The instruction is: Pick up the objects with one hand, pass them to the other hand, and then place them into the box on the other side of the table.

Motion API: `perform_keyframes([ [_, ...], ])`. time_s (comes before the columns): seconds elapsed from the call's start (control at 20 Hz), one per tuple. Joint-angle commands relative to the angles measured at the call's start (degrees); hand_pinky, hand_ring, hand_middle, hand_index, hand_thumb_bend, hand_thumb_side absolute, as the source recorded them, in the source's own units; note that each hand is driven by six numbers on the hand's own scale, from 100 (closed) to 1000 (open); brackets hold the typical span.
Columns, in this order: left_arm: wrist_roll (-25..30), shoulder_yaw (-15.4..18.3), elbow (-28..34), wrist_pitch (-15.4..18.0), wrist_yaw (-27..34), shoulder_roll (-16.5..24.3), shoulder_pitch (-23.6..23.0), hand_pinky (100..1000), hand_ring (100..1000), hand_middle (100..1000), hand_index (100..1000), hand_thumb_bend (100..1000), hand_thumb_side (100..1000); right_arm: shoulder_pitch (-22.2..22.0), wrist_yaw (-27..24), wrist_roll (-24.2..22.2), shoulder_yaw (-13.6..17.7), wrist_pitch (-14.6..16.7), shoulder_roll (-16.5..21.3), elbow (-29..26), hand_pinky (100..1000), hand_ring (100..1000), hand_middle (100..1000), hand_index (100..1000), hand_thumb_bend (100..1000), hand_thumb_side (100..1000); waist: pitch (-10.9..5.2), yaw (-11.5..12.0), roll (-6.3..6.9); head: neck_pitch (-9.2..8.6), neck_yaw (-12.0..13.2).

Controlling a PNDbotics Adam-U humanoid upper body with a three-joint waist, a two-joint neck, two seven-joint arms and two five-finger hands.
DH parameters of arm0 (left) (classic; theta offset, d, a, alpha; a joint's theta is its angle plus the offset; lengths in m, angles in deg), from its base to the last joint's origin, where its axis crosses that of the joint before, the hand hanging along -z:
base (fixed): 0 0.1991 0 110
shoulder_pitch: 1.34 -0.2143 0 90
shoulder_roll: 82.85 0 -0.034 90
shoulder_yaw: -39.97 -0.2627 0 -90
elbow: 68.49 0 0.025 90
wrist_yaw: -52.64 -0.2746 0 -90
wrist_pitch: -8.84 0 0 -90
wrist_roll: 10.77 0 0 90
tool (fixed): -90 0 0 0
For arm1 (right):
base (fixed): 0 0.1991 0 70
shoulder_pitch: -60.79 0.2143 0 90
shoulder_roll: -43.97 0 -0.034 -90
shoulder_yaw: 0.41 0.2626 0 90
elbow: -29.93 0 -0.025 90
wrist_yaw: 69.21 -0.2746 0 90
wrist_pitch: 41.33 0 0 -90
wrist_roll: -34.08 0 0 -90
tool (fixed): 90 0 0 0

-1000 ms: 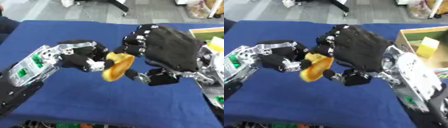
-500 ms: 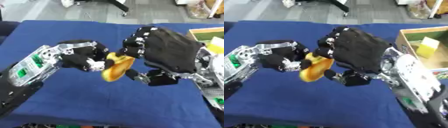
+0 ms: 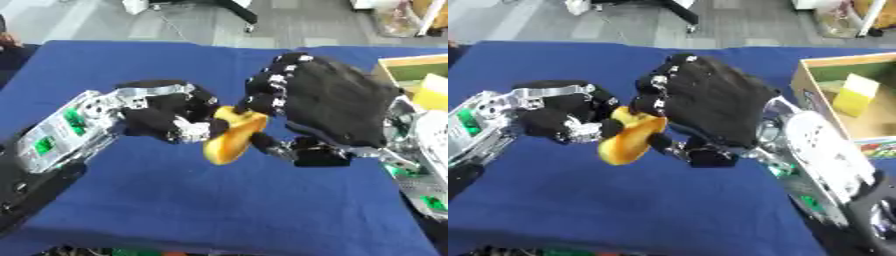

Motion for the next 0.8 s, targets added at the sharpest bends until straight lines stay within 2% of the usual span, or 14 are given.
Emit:
perform_keyframes([
  [0.05, 0.34, 0.33, 1.41, 0.12, 0.55, 0.99, 1.02, 612, 472, 397, 499, 100, 292, 0.53, 1.52, 2.31, 0.21, -0.4, -0.11, 0.94, 603, 521, 505, 656, 253, 168, -0.78, 0.12, -0.62, 0.3, 0.05],
  [0.25, 0.39, 0.35, 1.49, 0.15, 0.44, 0.99, 1.02, 614, 473, 397, 499, 100, 291, 0.41, 2.58, 5.66, -0.07, -0.93, -0.38, 2.21, 593, 497, 476, 584, 211, 100, -0.78, 0.15, -0.62, 0.3, 0.07],
  [0.55, 0.43, 0.37, 1.58, 0.04, 0.41, 1.01, 1.11, 622, 477, 404, 507, 100, 299, 0.33, 3.09, 9.94, -0.39, -1.89, -0.58, 3.55, 580, 466, 442, 460, 111, 100, -0.77, 0.13, -0.62, 0.3, 0.12],
  [0.8, -0.53, 0.44, 1.32, -0.45, 0.0, 1.16, 1.08, 626, 496, 440, 541, 100, 337, 0.32, 3.02, 12.28, -0.52, -2.21, -0.44, 4.08, 579, 458, 434, 402, 107, 100, -0.78, 0.01, -0.62, 0.3, 0.21],
])
